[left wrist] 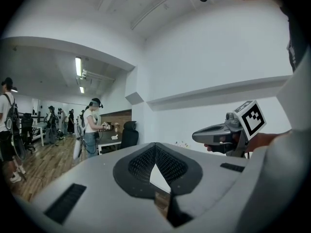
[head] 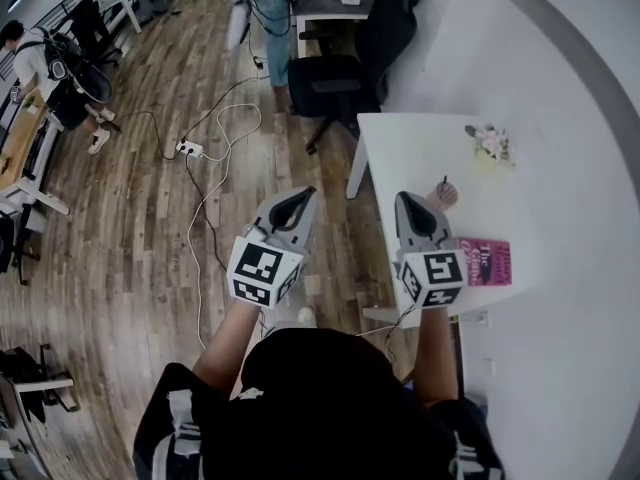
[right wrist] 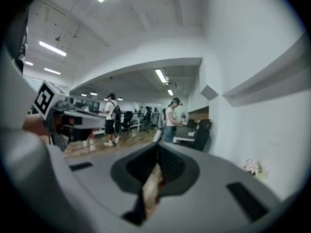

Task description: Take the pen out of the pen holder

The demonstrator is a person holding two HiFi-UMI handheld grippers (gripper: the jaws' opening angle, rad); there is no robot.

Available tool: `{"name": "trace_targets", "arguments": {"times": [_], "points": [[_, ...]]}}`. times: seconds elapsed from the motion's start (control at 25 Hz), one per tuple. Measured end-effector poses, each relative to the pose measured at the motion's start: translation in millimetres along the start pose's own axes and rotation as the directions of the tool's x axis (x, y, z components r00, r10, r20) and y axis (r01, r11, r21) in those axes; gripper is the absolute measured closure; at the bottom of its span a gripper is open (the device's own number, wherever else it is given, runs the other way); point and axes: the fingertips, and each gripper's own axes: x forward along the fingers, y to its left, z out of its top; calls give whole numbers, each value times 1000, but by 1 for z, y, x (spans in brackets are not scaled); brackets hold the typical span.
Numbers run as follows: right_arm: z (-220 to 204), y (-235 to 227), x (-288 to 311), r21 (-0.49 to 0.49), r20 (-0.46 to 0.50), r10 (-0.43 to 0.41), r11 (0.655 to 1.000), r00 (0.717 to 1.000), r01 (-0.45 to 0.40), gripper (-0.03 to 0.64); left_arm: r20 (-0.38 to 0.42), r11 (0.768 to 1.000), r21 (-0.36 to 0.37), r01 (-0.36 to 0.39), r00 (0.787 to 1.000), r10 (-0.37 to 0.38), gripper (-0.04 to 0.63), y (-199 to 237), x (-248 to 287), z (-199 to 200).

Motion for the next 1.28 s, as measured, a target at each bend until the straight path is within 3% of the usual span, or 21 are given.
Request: {"name": "trace_targets", "arguments": {"times": [0.28, 0.52, 0.96, 1.28], "points": [[-11, 8, 42, 12, -36, -14, 1000, 999, 15, 583, -18, 1000, -16, 23, 1000, -23, 577, 39, 17, -11], [-20, 0, 61, 33, -58, -16, 999, 998, 18, 583, -40, 998, -36, 48, 998, -49, 577, 45, 36, -23], [-13, -58, 98, 60, -38, -32, 998, 999, 34, 583, -49, 998, -33, 61, 997, -63, 577, 52, 101, -19], [-15, -117, 118, 84, -30, -55, 995, 998, 58, 583, -56, 993, -21, 117, 991, -118, 577, 39, 165, -15]]}}
